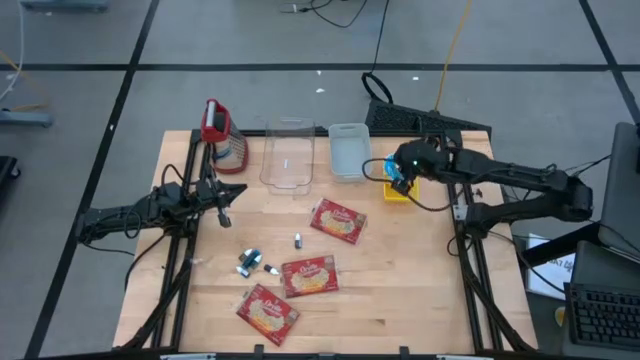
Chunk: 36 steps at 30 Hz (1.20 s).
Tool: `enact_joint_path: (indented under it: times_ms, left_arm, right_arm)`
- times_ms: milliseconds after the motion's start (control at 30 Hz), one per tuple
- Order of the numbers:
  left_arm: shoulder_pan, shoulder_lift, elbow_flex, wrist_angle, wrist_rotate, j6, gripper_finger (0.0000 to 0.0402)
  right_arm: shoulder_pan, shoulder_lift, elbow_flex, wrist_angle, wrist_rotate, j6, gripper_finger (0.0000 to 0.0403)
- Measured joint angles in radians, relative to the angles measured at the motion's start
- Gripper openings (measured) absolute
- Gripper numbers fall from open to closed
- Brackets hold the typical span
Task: Pick & Place Food Item
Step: Put the blue donut into the yellow bin
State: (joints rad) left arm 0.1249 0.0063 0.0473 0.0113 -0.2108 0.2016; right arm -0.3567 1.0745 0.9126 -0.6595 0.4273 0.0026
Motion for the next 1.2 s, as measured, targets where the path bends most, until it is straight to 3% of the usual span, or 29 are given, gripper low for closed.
enact_joint_path:
  times_ms: [233, 533, 867, 1200]
  left_arm:
    - [0.0, 0.0, 0.0, 0.0, 0.0, 0.0, 0.0024]
    - [0.0, 0.0, 0.0, 0.0, 0.0, 0.0, 0.0024]
    - [0.0, 0.0, 0.0, 0.0, 0.0, 0.0, 0.0024]
    - [0.0, 0.0, 0.0, 0.0, 0.0, 0.0, 0.0024]
  right_arm:
    - [0.048, 0.0, -0.212, 0.181, 0.261, -0.042, 0.0014]
    - [0.231, -0.001, -0.382, 0.429, 0.503, -0.042, 0.0013]
    - [0.343, -0.001, -0.534, 0.676, 0.592, -0.042, 0.0015]
    - [0.377, -0.001, -0.616, 0.709, 0.593, 0.051, 0.0015]
